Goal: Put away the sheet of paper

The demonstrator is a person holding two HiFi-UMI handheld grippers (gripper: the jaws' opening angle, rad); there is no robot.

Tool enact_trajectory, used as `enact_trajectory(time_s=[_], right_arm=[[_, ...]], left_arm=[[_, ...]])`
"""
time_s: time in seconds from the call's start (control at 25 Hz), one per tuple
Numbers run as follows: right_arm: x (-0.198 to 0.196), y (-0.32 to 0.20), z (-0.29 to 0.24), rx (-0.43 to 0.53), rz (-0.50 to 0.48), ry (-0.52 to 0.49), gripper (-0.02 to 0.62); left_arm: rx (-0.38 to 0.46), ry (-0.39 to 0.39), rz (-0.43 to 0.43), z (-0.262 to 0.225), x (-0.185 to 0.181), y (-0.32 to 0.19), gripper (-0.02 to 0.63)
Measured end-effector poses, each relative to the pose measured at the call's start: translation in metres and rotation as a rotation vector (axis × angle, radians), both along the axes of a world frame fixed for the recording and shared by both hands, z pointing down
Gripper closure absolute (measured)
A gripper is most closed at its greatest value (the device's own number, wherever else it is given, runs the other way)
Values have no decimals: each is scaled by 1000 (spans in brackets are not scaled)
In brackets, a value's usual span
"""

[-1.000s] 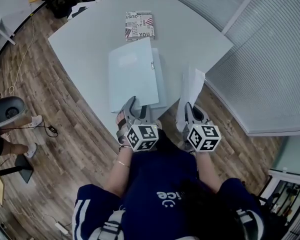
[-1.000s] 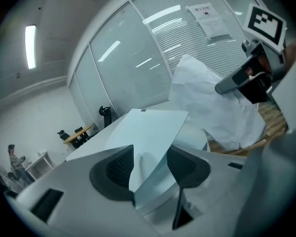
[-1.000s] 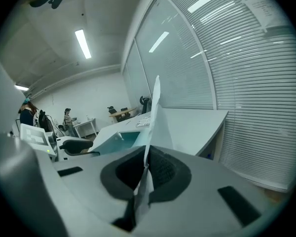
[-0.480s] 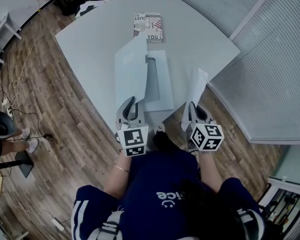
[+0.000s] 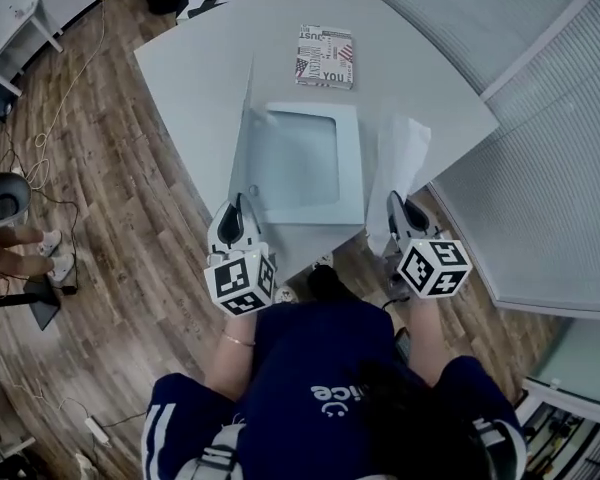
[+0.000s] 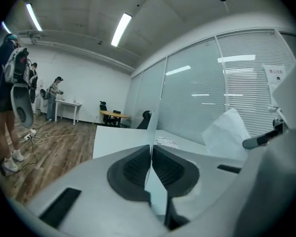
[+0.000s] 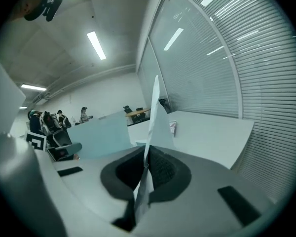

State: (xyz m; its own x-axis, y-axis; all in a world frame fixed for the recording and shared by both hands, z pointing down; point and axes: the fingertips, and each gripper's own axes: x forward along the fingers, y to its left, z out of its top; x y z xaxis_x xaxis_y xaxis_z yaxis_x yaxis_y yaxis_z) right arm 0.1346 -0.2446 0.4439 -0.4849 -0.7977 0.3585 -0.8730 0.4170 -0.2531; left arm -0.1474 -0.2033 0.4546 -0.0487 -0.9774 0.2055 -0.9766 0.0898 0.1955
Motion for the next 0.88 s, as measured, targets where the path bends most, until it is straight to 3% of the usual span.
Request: enact_trajectory(time_s=[0.32,0.64,0.8,0.88], right_arm=[[-60,-12,-35,-10,-183,-64,588],[-118,-30,-64,-54,-338,-229,588],[-142,-44,-50,-154,-385,-324,588],[-148,-56,-23,-238,-372,-319,588]], left_arm=[[-33,53,-120,12,-46,7,595],[-62,58,-167,22,-64,8,595],[-73,68,-185,26,-69,11,595],[-76,66,-193,28,-71,11,595]])
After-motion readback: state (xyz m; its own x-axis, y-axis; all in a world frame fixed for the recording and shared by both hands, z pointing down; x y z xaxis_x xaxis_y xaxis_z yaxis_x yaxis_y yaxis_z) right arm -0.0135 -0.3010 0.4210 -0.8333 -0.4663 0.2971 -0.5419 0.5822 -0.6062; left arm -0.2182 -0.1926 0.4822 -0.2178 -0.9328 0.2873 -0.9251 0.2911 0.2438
